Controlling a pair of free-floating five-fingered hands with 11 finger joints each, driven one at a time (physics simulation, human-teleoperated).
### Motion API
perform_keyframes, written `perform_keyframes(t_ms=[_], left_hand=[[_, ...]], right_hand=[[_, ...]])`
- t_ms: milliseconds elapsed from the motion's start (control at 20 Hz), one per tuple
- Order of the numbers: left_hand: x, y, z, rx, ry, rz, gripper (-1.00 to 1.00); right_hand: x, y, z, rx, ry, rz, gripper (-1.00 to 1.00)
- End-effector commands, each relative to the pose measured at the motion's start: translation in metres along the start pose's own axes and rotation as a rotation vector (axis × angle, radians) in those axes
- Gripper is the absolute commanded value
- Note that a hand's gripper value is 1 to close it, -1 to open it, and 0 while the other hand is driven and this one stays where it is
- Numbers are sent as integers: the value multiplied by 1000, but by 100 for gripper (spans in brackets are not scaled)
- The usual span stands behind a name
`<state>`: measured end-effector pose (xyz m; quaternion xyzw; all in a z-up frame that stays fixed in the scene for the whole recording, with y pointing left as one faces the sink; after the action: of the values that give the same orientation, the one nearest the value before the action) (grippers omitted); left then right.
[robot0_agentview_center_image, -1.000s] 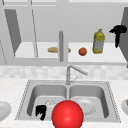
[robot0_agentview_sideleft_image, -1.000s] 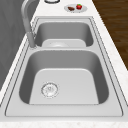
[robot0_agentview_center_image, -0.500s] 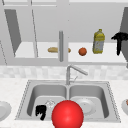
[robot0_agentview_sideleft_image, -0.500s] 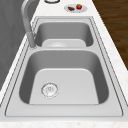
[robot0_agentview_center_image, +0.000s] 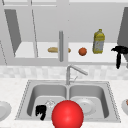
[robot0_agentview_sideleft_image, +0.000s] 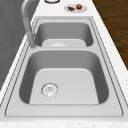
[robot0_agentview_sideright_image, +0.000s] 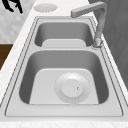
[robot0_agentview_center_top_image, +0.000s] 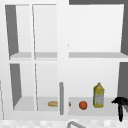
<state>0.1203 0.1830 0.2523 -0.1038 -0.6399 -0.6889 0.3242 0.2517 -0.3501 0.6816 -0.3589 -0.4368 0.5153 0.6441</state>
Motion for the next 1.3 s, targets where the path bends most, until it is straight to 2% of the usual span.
perform_keyframes(t_ms=[0,350,550,600,800,900,1250], left_hand=[[0,0,0,0,0,0,0],[0,0,0,0,0,0,0],[0,0,0,0,0,0,0],[0,0,0,0,0,0,0],[0,0,0,0,0,0,0],[0,0,0,0,0,0,0],[0,0,0,0,0,0,0]], right_hand=[[1,37,19,-26,12,30,-100],[-5,105,50,-8,13,34,-100],[-12,145,66,0,38,37,-100],[-14,151,59,0,51,9,-100],[-31,181,49,29,5,13,-100],[-37,197,45,47,-5,34,-100],[-76,238,23,170,-85,36,-100]])
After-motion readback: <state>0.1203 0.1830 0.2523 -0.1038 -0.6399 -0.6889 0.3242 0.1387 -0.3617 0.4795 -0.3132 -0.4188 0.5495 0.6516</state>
